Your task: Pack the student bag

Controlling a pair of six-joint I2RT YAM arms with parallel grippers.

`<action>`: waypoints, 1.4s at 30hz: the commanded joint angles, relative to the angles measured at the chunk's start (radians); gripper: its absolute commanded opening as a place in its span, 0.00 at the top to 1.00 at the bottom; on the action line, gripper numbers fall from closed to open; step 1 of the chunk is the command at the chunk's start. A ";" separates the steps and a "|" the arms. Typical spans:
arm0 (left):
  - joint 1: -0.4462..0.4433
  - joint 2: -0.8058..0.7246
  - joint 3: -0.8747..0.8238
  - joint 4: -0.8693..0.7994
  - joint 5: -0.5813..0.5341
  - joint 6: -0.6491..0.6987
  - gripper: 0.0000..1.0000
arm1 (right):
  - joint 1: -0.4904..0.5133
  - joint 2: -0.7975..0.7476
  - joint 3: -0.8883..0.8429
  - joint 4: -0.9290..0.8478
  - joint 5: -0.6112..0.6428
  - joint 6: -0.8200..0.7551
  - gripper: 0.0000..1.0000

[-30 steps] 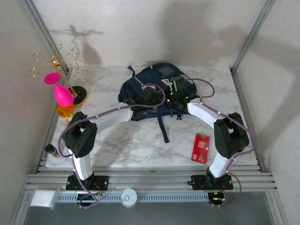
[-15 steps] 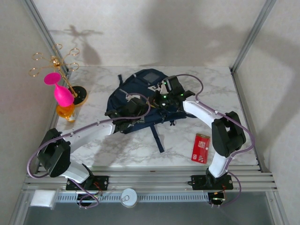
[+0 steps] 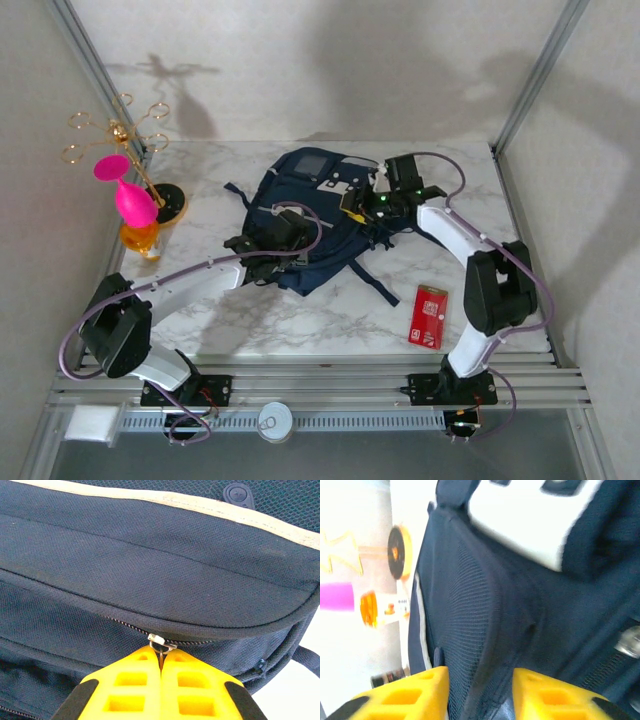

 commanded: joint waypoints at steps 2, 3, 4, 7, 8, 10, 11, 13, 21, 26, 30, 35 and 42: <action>0.008 -0.002 0.001 -0.015 0.006 0.018 1.00 | 0.072 -0.131 -0.174 0.176 0.102 0.186 0.46; 0.008 -0.002 -0.002 -0.007 0.013 0.019 1.00 | 0.085 -0.147 -0.211 0.217 0.106 0.229 0.44; 0.010 0.000 -0.005 0.001 0.019 0.019 1.00 | 0.104 -0.163 -0.245 0.270 0.102 0.271 0.43; 0.010 0.012 -0.008 0.007 0.022 0.019 1.00 | 0.164 -0.170 -0.253 0.319 0.124 0.347 0.42; 0.010 0.016 -0.008 0.004 0.022 0.019 1.00 | 0.182 -0.166 -0.246 0.319 0.142 0.364 0.43; 0.010 0.011 -0.016 0.018 0.029 0.017 1.00 | 0.210 -0.158 -0.251 0.346 0.166 0.411 0.45; 0.010 0.006 -0.024 0.030 0.034 0.016 1.00 | 0.220 -0.154 -0.263 0.363 0.182 0.440 0.47; 0.010 0.004 -0.033 0.042 0.039 0.012 1.00 | 0.240 -0.161 -0.289 0.404 0.225 0.493 0.52; 0.010 0.007 -0.046 0.066 0.043 0.004 1.00 | 0.340 -0.182 -0.260 0.364 0.471 0.550 0.70; 0.012 -0.005 -0.052 0.066 0.026 0.007 1.00 | 0.354 -0.128 -0.246 0.372 0.526 0.547 0.80; 0.019 -0.013 -0.046 0.020 -0.027 -0.016 1.00 | 0.354 -0.108 -0.195 0.312 0.515 0.467 1.00; 0.025 -0.060 -0.088 -0.014 -0.080 0.005 1.00 | 0.273 -0.191 -0.253 0.308 0.400 0.308 1.00; 0.064 -0.090 -0.144 -0.079 -0.132 0.055 1.00 | -0.007 -0.167 -0.181 0.120 0.049 -0.051 1.00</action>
